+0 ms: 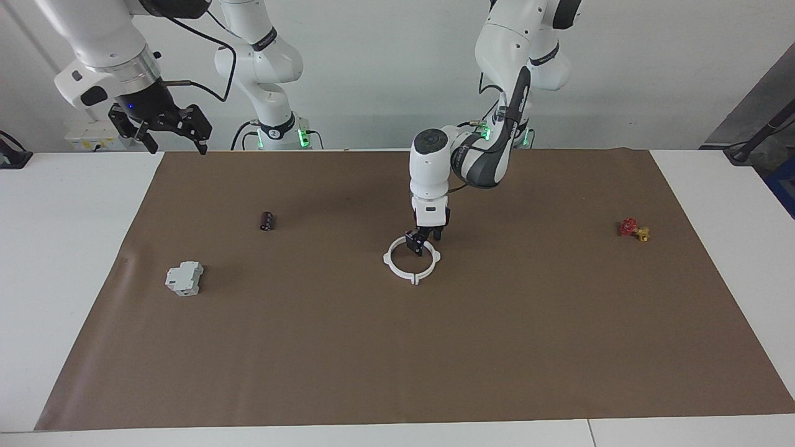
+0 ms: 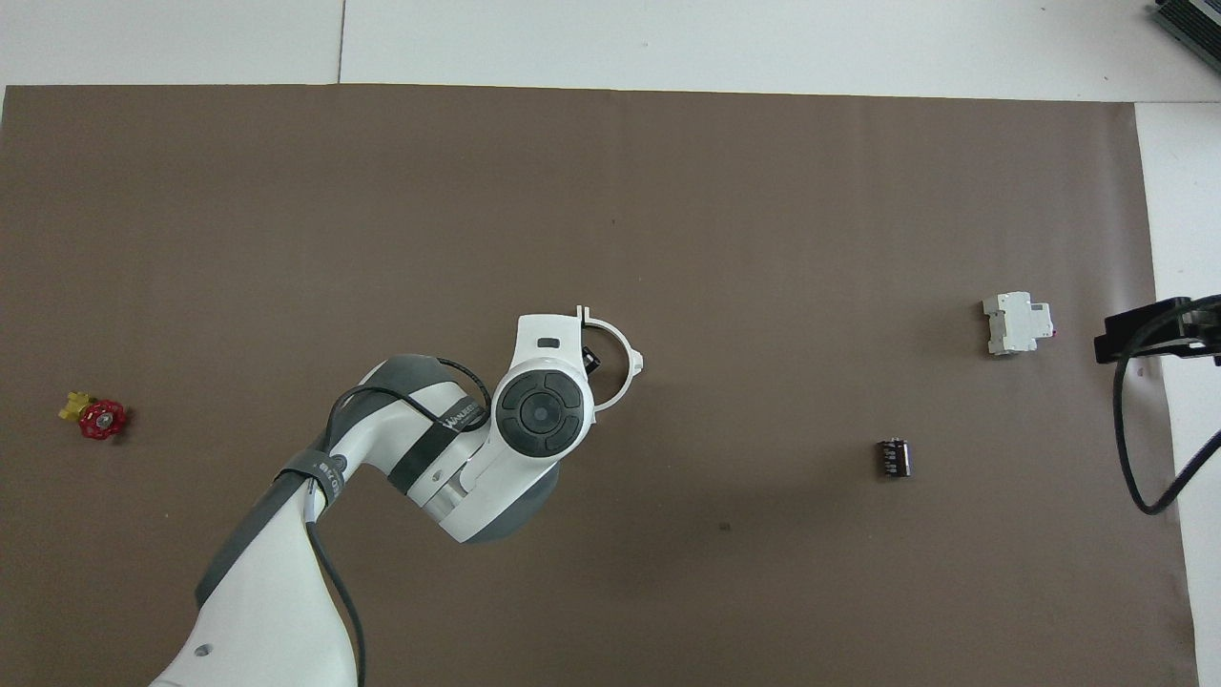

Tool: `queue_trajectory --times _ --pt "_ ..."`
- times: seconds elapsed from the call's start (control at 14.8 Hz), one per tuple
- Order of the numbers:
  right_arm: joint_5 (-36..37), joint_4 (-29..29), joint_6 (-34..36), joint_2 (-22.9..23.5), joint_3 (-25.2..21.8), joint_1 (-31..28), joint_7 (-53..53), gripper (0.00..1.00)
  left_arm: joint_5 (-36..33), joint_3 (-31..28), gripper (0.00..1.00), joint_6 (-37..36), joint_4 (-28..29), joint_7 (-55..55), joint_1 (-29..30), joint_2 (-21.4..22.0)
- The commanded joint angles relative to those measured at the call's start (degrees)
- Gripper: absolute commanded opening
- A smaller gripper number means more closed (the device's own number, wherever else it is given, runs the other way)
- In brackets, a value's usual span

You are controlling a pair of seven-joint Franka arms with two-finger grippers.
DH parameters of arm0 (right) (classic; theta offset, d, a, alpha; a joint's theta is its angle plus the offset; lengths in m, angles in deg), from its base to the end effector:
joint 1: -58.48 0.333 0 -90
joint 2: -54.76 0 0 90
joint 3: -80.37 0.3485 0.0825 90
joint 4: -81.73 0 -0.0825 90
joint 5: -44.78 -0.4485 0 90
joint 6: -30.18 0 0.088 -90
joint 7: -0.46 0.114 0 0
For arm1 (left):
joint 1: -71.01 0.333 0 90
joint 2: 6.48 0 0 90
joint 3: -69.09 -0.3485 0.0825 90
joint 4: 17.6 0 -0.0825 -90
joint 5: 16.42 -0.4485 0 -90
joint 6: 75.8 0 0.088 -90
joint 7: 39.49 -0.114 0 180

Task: Assemble drain pipe with both arms
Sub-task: 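Press the held half-ring against the placed half-ring with the left gripper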

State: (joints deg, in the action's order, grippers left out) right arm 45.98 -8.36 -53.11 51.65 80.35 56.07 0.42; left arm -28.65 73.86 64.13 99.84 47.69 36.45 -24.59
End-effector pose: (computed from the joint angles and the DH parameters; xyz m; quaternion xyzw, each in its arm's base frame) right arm 0.5868 -0.0275 0.6721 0.9992 -0.0217 -0.0324 0.0097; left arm 0.5092 -0.4142 0.2700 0.9400 0.3336 0.0703 0.0087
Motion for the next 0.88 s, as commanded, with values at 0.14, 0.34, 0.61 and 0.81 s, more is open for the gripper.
queue_trajectory --times 0.14,0.34,0.61,0.81 --pt "-1.0 -0.6 -0.8 -0.1 0.3 -0.7 0.6 1.00 -1.6 -0.8 1.00 -3.4 -3.5 1.1 -0.9 -0.7" --pt "-0.9 -0.6 -0.8 -0.1 0.3 -0.7 0.6 1.00 -1.6 -0.7 1.00 -8.4 -5.6 0.4 -0.3 1.5" --pt "-0.9 -0.6 -0.8 -0.1 0.3 -0.7 0.6 1.00 -1.4 -0.9 1.00 -18.3 -6.3 -6.8 1.8 10.1" --pt "-0.9 -0.6 -0.8 -0.1 0.3 -0.7 0.6 1.00 -1.1 -0.9 1.00 -27.8 -8.6 -21.0 5.2 14.4"
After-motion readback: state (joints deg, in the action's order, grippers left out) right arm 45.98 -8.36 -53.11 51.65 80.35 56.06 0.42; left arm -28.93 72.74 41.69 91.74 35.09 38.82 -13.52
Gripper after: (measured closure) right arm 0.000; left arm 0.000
